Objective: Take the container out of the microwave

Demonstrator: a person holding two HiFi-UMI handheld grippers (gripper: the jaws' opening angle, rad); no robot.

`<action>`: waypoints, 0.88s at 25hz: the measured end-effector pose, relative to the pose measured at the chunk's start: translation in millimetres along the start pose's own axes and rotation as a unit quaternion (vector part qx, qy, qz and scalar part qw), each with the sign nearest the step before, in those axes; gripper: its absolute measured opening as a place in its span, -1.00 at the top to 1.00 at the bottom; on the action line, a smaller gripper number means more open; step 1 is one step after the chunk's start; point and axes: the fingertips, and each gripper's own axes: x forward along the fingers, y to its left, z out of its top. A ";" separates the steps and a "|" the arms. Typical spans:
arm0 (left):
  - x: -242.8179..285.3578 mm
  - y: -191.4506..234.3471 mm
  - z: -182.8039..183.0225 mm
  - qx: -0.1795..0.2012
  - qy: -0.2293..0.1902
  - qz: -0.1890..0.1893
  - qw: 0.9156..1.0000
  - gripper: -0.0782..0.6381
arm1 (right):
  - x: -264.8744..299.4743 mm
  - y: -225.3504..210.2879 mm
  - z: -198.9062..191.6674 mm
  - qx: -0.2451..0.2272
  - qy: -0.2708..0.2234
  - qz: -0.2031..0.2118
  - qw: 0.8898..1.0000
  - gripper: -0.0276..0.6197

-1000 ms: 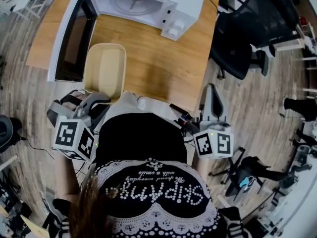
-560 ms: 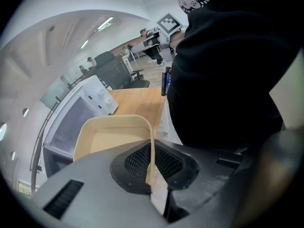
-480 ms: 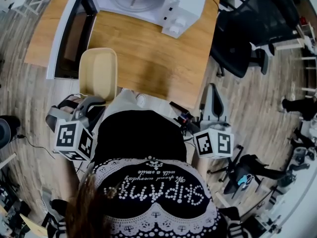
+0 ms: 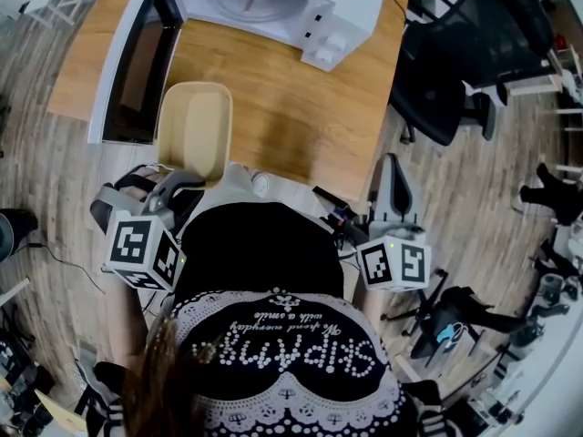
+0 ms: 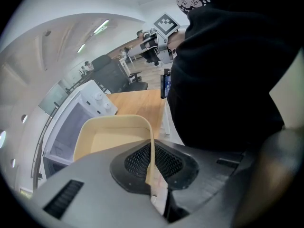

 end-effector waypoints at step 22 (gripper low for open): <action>2.4 -1.6 8.9 0.021 0.004 -0.009 1.000 0.67 | -8.7 -4.0 -3.1 0.002 0.000 -0.004 1.000 0.80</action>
